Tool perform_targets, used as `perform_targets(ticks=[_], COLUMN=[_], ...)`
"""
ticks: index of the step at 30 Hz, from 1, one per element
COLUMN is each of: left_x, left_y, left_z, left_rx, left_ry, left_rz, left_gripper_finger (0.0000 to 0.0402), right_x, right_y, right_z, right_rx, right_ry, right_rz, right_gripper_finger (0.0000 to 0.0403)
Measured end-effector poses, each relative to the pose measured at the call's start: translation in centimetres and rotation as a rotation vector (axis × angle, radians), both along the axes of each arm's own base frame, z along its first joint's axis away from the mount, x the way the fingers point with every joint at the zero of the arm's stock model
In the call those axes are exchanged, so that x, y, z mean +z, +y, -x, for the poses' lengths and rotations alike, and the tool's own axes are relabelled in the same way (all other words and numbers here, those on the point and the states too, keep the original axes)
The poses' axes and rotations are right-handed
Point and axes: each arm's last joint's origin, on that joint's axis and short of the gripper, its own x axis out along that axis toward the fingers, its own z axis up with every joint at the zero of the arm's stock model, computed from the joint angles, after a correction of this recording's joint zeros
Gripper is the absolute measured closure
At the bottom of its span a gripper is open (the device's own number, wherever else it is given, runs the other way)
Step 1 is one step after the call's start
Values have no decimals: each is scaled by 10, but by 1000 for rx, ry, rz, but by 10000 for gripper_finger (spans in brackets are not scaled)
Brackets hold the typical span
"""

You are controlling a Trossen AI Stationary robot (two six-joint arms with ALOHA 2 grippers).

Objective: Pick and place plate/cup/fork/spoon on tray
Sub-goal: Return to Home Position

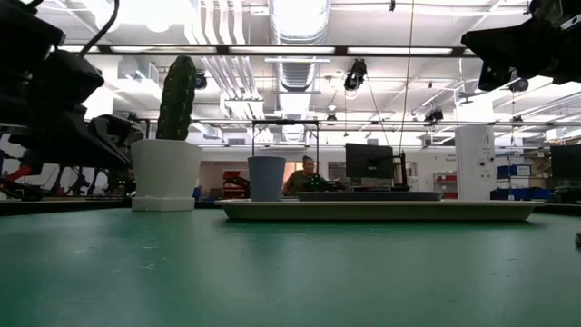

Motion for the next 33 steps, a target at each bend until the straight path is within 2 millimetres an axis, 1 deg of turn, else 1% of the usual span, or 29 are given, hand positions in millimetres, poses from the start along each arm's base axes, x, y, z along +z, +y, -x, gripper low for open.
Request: perform_targets(ticks=[33], left_x=[-16], left_y=[0], left_z=[-2], left_rx=[0], left_ry=[137], left_rz=[-41], left_gripper_finger=[402], right_x=[0], right_y=[0], right_z=[0], right_rx=[0], right_ry=[0], right_rz=[0], right_gripper_finger=[394])
